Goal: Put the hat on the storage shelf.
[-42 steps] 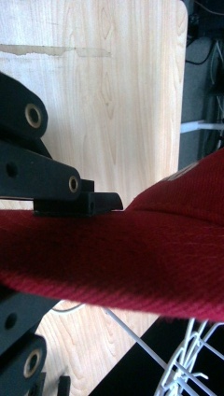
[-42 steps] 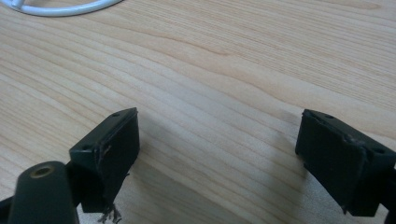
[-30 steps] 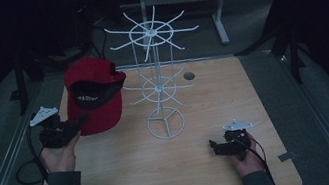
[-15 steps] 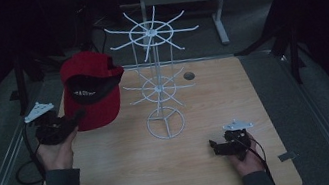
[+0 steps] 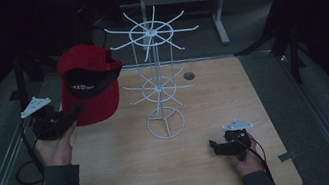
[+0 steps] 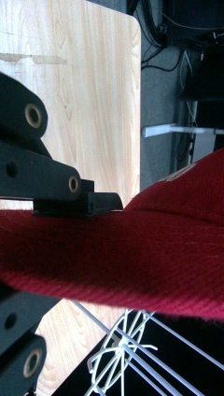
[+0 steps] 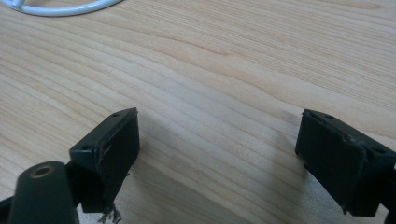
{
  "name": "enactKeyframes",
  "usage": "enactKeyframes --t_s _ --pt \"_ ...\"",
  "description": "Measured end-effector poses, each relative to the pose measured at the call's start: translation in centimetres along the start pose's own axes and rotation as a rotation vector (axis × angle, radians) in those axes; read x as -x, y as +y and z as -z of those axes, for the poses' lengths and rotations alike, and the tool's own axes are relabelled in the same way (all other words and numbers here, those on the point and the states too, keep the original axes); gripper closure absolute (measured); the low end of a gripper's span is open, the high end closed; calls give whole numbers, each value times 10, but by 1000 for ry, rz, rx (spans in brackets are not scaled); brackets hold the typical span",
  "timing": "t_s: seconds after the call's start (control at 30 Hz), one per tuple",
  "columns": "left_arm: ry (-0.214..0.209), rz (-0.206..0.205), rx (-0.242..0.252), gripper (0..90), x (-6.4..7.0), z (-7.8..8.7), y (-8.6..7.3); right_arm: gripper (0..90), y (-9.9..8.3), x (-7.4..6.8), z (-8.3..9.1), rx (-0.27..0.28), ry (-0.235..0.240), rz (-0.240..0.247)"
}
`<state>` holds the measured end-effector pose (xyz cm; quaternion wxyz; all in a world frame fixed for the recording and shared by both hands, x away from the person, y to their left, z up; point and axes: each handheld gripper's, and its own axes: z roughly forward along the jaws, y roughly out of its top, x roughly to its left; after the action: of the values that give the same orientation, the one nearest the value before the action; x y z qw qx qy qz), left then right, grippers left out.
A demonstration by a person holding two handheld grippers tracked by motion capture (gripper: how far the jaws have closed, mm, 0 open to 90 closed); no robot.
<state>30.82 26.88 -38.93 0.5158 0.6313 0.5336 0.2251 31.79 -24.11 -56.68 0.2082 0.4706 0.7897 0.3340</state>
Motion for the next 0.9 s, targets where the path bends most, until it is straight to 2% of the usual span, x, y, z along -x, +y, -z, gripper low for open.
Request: enactKeyframes --t_s 0.37,0.9 --pt "-4 2 21 849 2 1 9 134 0 0 0 1 0 -1" --pt "-23 28 56 849 3 2 22 134 0 0 0 1 -1 1"
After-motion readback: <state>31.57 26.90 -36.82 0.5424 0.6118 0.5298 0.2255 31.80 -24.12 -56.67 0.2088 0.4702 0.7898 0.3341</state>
